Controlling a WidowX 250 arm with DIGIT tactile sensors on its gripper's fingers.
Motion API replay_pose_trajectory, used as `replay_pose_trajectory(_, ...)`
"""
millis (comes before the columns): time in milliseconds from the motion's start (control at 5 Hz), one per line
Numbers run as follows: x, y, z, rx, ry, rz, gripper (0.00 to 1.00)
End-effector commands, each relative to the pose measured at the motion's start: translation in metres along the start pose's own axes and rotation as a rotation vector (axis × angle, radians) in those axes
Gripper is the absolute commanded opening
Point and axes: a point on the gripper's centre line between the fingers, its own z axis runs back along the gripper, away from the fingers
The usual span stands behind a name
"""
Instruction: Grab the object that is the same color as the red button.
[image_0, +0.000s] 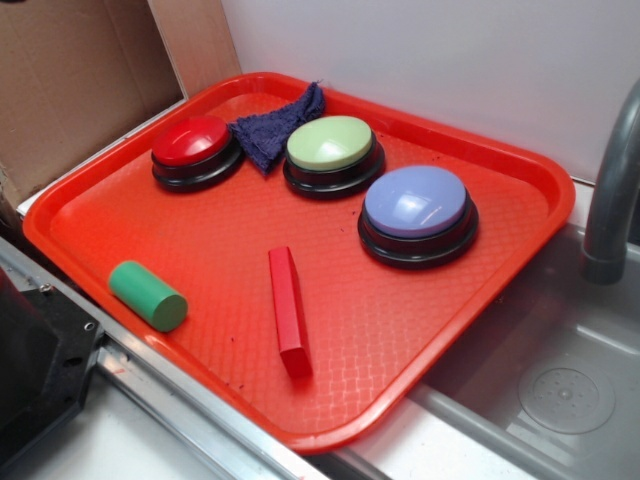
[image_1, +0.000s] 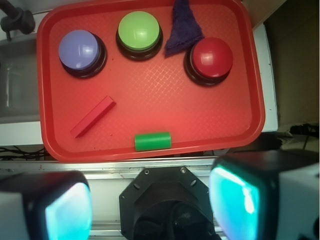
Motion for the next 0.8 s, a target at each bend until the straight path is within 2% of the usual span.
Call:
replay_pose_trajectory(0, 0.000, 0.000, 0.000, 0.000, 0.000, 0.000, 1.00)
replay_pose_trajectory(400, 0.006, -0.027, -0.031, -0.036, -0.018, 0.249, 1.00)
replay_pose_trajectory(600, 0.014, -0.045, -0.066, -0.090, -0.013, 0.365, 1.00)
